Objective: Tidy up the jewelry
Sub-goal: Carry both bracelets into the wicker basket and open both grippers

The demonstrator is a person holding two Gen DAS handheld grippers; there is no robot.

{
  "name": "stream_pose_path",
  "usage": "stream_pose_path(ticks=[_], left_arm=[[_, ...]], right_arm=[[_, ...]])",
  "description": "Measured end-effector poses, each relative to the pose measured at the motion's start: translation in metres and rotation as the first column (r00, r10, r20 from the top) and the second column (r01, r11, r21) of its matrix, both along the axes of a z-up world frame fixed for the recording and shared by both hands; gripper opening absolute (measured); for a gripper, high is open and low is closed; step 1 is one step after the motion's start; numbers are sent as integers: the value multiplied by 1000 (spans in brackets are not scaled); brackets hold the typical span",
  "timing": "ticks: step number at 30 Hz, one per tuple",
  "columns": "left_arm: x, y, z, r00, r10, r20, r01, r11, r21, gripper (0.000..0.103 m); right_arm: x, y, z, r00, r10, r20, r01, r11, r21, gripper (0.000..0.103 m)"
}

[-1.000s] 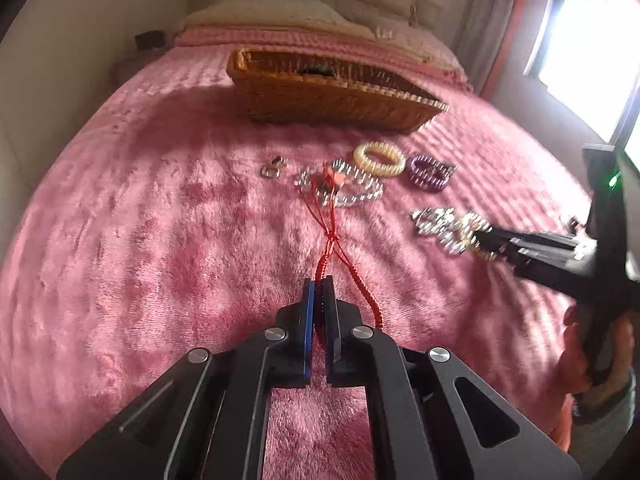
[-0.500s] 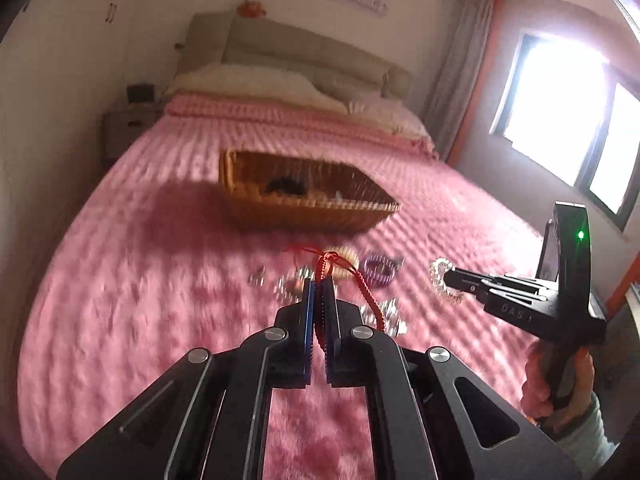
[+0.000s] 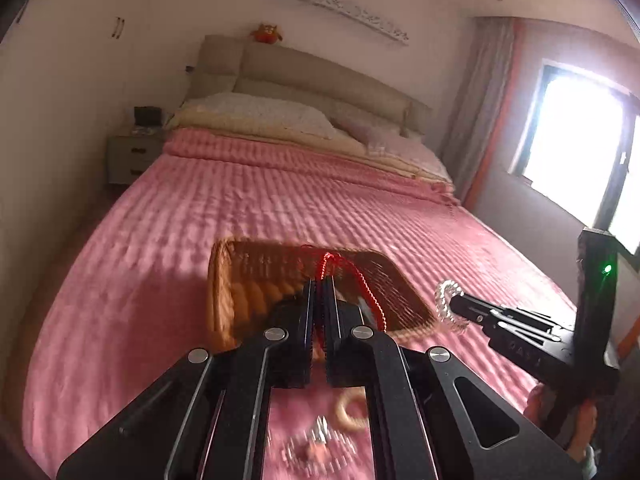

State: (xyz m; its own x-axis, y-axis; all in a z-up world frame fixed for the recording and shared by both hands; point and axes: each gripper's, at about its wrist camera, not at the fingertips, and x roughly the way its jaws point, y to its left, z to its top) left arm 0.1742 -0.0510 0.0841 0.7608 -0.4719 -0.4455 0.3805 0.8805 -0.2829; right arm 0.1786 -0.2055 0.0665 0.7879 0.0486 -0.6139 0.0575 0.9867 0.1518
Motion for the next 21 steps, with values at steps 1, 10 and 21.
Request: stream_pose_path(ticks=[1,10,21], left_arm=[[19,-6,-5,1000,13,-21,-13,1000,5,2],[95,-25,-65,984,56,-168,-47,997,61,2],[98,-26,-87,973,46,-225,-24,995,100,24]], right_arm=[[14,-3,-3,1000,-8,-13,8,1000,9,8],[102,-12,-64,982,-47,-184,51,999,18,8],[111,-9,-86,968,-31,-249,42,998,36,10]])
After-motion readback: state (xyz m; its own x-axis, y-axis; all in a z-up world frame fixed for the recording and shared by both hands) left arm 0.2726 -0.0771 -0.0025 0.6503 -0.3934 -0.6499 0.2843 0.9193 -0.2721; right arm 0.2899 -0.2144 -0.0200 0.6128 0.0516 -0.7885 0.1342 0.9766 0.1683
